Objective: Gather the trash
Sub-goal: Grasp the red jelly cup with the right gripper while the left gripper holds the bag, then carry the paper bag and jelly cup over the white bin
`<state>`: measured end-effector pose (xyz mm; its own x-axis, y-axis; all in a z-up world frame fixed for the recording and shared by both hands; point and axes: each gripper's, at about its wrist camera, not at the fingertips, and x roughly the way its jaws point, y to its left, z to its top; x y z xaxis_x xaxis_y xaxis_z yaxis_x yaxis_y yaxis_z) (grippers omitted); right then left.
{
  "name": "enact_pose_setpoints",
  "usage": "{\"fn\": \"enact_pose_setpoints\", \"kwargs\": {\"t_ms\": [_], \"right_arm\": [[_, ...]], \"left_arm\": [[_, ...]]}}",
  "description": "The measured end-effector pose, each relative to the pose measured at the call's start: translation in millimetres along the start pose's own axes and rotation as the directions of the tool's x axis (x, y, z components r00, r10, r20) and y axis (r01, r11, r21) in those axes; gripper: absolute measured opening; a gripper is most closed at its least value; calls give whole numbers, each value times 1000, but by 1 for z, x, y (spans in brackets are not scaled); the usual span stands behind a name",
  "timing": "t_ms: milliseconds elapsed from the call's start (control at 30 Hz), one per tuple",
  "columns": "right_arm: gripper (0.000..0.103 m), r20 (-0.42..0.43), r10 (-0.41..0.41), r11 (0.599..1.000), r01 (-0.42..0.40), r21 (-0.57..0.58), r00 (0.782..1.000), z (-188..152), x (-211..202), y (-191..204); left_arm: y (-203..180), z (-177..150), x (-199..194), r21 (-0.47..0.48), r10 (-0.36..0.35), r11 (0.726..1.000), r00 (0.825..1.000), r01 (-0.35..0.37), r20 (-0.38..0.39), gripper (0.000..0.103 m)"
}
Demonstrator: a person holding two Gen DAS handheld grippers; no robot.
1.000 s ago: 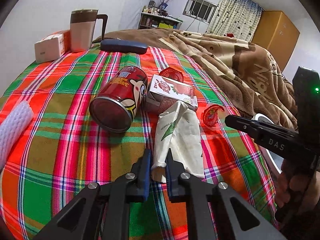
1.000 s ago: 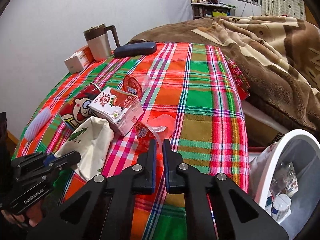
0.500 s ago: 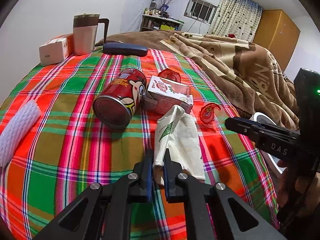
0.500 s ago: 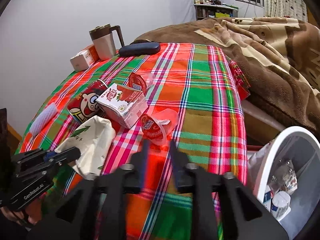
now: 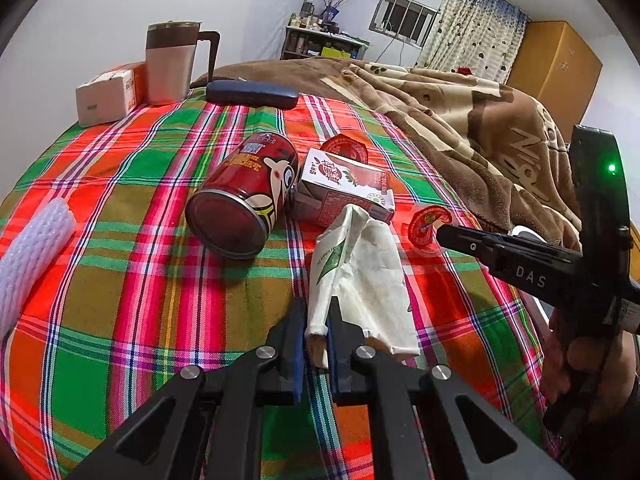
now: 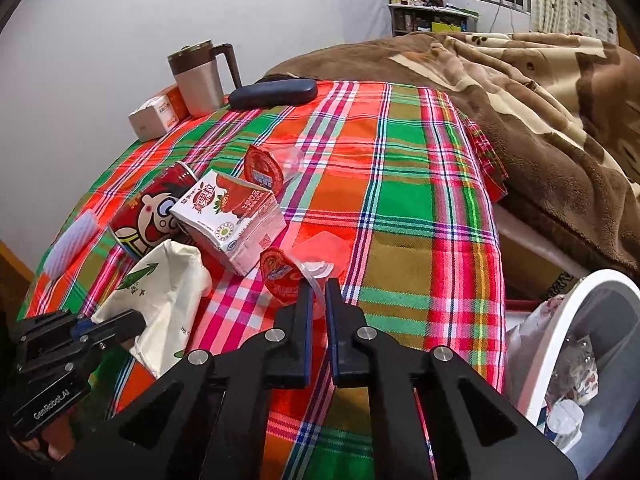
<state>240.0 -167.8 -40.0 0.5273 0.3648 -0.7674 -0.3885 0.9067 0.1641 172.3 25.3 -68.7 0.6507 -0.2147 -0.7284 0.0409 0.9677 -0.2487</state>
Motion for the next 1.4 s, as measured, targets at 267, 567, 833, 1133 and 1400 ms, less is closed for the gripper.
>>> {"fn": "enact_pose_setpoints", "kwargs": {"t_ms": [267, 567, 833, 1133, 1400], "right_arm": [[5, 27, 8, 1000, -8, 17, 1000, -11, -23, -3], [5, 54, 5, 999, -8, 52, 999, -30, -52, -9], [5, 88, -4, 997, -2, 74, 996, -41, -75, -14], [5, 116, -18, 995, 7, 99, 993, -50, -92, -22], [5, 132, -43, 990, 24, 139, 990, -60, -105, -37]], "left_arm": [[-8, 0, -9, 8, 0, 1000, 1000, 0, 13, 8], [-29, -6, -33, 51, -8, 999, 999, 6, 45, 8], [-45, -10, -53, 81, -22, 997, 997, 16, 71, 7], [-59, -9, -64, 105, -40, 994, 996, 32, 82, 7], [-85, -8, -64, 146, -72, 987, 994, 60, 77, 7]]}}
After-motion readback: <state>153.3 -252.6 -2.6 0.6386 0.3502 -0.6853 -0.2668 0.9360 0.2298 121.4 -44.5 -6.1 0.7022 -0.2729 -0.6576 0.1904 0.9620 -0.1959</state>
